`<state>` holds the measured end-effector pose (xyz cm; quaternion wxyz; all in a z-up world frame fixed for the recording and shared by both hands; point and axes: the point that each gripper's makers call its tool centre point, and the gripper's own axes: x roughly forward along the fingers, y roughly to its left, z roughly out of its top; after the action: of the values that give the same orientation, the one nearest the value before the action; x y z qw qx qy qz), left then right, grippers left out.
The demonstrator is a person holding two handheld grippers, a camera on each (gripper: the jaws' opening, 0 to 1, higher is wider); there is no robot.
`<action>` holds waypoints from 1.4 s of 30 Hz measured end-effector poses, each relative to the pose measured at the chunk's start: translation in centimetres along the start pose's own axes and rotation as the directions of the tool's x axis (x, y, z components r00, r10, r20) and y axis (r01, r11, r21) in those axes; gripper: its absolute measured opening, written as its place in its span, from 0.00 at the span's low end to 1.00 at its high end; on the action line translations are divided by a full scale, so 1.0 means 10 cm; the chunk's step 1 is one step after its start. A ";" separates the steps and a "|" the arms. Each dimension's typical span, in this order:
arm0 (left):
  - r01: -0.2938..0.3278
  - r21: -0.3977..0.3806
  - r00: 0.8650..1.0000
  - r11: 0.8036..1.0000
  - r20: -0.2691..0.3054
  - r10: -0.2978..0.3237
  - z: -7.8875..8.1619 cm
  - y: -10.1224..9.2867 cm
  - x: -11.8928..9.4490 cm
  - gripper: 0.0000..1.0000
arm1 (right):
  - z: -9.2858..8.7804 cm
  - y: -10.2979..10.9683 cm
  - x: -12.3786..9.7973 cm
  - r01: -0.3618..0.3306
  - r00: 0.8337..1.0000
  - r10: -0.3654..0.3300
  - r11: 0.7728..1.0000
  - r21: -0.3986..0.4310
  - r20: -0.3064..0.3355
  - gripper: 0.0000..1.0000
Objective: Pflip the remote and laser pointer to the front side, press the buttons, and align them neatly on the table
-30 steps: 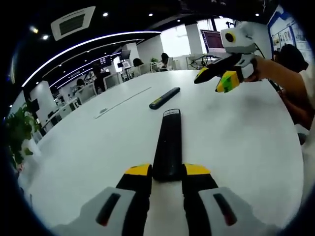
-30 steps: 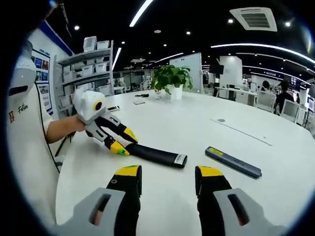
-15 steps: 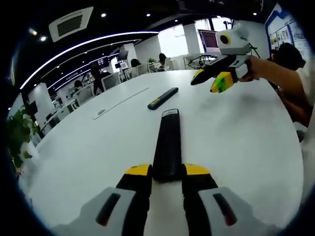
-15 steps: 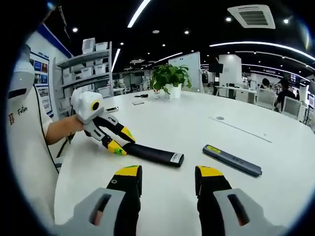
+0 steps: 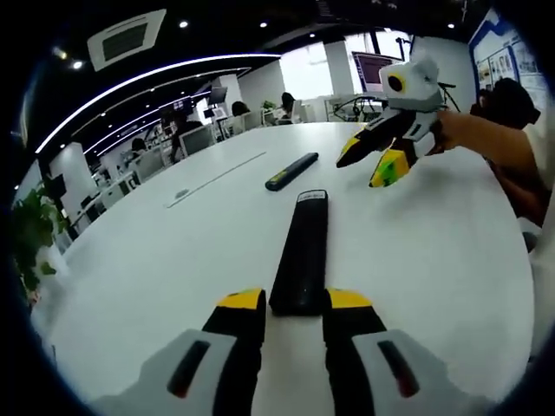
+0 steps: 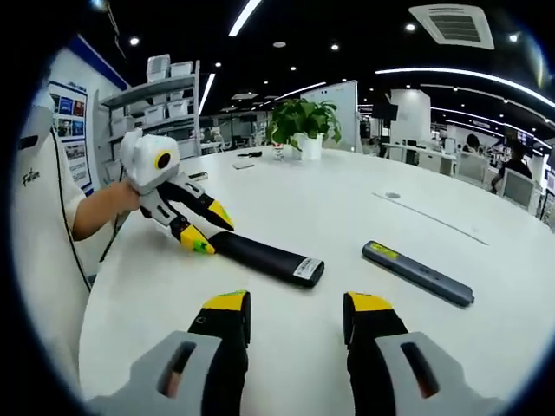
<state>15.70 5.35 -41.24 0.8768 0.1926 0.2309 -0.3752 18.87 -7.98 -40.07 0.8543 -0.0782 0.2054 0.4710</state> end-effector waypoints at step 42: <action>-0.015 0.048 1.000 0.999 -0.026 0.016 -0.01 0.09 0.00 0.27 | 0.04 0.08 0.14 -0.011 1.000 0.010 0.996 -0.090 -0.008 0.40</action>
<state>16.39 5.99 -41.14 0.8717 0.2204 0.2319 -0.3711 18.94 -6.30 -40.20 0.8466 -0.1173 0.1878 0.4839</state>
